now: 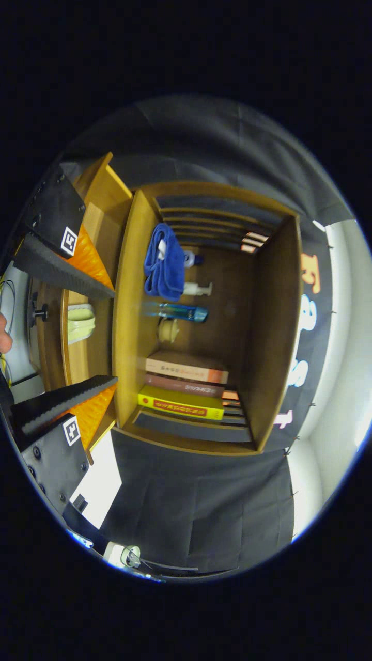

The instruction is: Pull open the drawer, take out the items inside it, and place them on the countertop above the cabinet.

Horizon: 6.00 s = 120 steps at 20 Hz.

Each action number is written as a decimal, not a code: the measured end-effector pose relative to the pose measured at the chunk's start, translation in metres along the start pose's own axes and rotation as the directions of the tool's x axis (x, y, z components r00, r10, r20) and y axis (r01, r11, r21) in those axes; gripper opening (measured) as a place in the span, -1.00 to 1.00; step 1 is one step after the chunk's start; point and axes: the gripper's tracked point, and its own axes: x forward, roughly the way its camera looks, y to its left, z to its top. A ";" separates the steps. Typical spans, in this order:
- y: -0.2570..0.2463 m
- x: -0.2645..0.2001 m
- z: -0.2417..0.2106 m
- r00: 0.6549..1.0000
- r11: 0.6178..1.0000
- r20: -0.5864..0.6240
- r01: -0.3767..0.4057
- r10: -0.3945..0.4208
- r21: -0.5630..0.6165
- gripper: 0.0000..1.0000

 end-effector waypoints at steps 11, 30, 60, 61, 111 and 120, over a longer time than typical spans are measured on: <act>0.008 0.100 -0.127 0.868 0.999 -0.495 0.018 -0.032 -0.033 0.97; 0.033 0.118 -0.185 0.760 0.999 -0.649 0.000 0.032 0.050 0.84; 0.034 0.107 -0.109 0.907 0.985 -0.405 -0.046 0.111 0.167 -0.52; 0.032 0.103 -0.107 0.910 0.986 -0.402 -0.041 0.103 0.159 -0.52; 0.053 0.226 -0.017 0.952 0.994 -0.286 -0.093 0.106 0.058 -0.52; 0.052 0.230 -0.020 0.955 0.995 -0.283 -0.077 0.091 0.059 -0.45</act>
